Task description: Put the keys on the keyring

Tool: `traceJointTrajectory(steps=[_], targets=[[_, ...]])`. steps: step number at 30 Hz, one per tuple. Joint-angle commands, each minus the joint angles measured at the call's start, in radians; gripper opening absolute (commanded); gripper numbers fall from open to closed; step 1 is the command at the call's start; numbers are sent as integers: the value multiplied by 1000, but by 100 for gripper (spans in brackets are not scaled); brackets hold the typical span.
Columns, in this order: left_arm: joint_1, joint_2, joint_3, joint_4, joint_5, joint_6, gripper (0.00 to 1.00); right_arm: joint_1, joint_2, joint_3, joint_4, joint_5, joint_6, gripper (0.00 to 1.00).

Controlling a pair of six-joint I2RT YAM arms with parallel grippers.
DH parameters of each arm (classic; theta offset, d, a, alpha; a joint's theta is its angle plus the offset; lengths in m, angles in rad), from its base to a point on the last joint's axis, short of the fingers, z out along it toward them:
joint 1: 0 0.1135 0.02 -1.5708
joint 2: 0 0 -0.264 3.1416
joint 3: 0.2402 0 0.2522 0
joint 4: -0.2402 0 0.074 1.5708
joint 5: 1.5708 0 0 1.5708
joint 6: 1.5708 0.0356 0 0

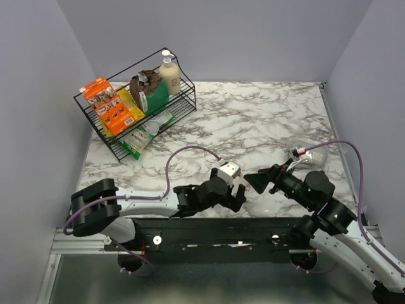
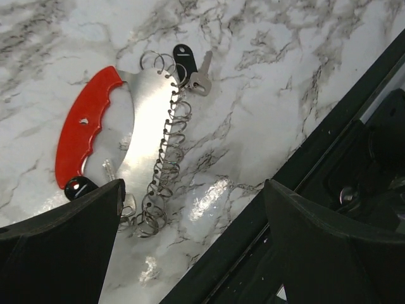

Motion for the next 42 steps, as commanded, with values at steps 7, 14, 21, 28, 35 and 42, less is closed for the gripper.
traceJointTrajectory(steps=[7, 14, 21, 28, 35, 42], targets=[[8, 146, 133, -94, 133, 27, 99, -3, 10, -8, 16, 19, -42, 100], [137, 12, 35, -103, 204, 6, 99, -3, 40, -9, 8, 39, -55, 100], [362, -185, -91, -82, 345, -34, 99, -3, 77, -9, 8, 43, -71, 100], [517, -412, -152, -226, 314, -28, 99, -3, 154, -20, 11, 154, -121, 100], [640, -675, -131, -477, 210, -28, 99, -12, 232, 18, -4, 339, -215, 100], [651, -849, -13, -660, 142, 37, 99, -114, 225, 41, -35, 366, -229, 100]])
